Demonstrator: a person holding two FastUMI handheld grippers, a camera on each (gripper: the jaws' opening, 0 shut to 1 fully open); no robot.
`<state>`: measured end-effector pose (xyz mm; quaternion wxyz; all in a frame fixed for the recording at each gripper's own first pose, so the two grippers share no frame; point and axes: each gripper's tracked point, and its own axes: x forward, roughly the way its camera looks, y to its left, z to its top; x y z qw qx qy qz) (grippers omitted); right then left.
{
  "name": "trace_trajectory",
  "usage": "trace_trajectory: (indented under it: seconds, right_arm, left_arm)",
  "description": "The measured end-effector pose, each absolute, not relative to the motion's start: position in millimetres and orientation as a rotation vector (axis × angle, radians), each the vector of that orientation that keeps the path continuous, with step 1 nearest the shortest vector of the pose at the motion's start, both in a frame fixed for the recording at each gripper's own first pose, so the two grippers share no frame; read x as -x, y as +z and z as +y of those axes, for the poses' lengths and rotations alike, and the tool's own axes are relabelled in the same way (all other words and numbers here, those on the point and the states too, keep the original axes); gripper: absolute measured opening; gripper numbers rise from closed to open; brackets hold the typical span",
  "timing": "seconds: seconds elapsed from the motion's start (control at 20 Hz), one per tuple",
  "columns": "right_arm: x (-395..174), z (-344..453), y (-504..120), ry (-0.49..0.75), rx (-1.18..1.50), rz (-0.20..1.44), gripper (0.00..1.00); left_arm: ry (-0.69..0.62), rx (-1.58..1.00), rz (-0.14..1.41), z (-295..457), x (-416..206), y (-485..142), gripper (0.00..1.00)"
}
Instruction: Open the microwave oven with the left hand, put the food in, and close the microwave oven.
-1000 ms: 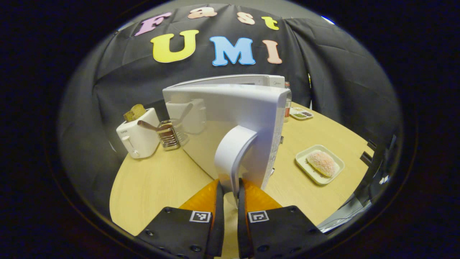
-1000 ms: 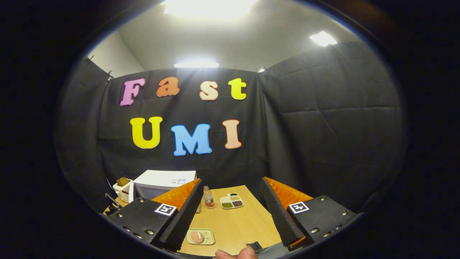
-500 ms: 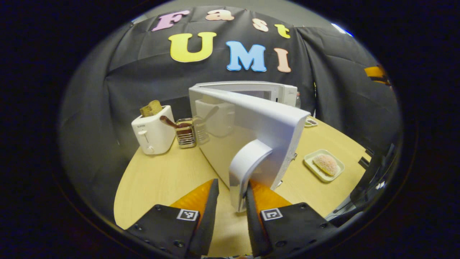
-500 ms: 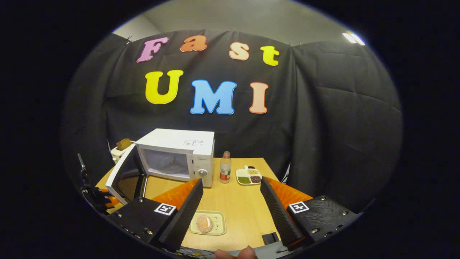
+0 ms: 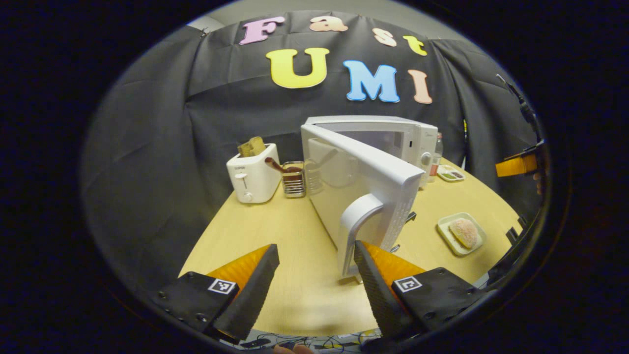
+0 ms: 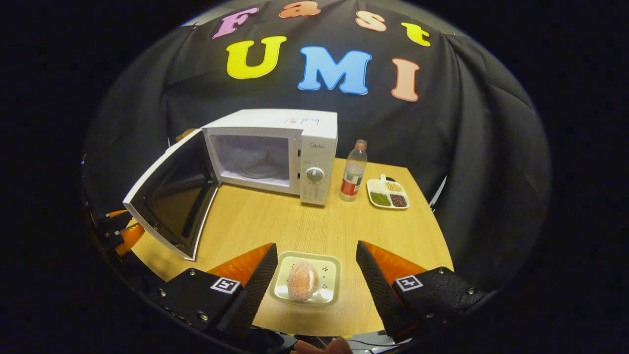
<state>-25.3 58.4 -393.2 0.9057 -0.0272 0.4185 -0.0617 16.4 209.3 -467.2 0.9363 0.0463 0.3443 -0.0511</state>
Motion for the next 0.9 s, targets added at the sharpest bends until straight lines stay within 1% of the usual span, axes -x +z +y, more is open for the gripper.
trace_trajectory:
  seconds: [0.15,0.25,0.45,0.6,0.8,0.85,0.9]
  right_arm:
    - [28.0,50.2,-440.6,-0.082,0.07,0.981,0.99]
    - [24.9,55.4,-471.1,-0.027,0.03,1.033,0.99]
    - [42.9,62.6,-530.6,0.049,0.017,1.157,0.99]
    - [48.3,67.5,-556.5,0.089,0.006,1.197,0.98]
    - [58.4,76.5,-579.4,0.117,0.018,1.273,0.99]
    - [50.5,76.3,-578.4,0.114,0.034,1.242,0.99]
    - [49.1,78.0,-580.0,0.125,0.037,1.246,0.99]
  left_arm:
    - [0.031,-0.07,0.76,209.8,20.9,-457.2,1.0]
    - [0.114,-0.029,0.795,202.5,51.5,-445.4,1.0]
    - [0.289,0.046,0.821,182.2,114.2,-418.7,1.0]
    - [0.371,0.092,0.821,160.9,150.7,-397.3,1.0]
    - [0.436,0.119,0.754,143.4,181.8,-364.3,1.0]
    - [0.444,0.126,0.737,141.0,185.5,-359.0,1.0]
    - [0.444,0.137,0.723,139.7,188.2,-354.7,1.0]
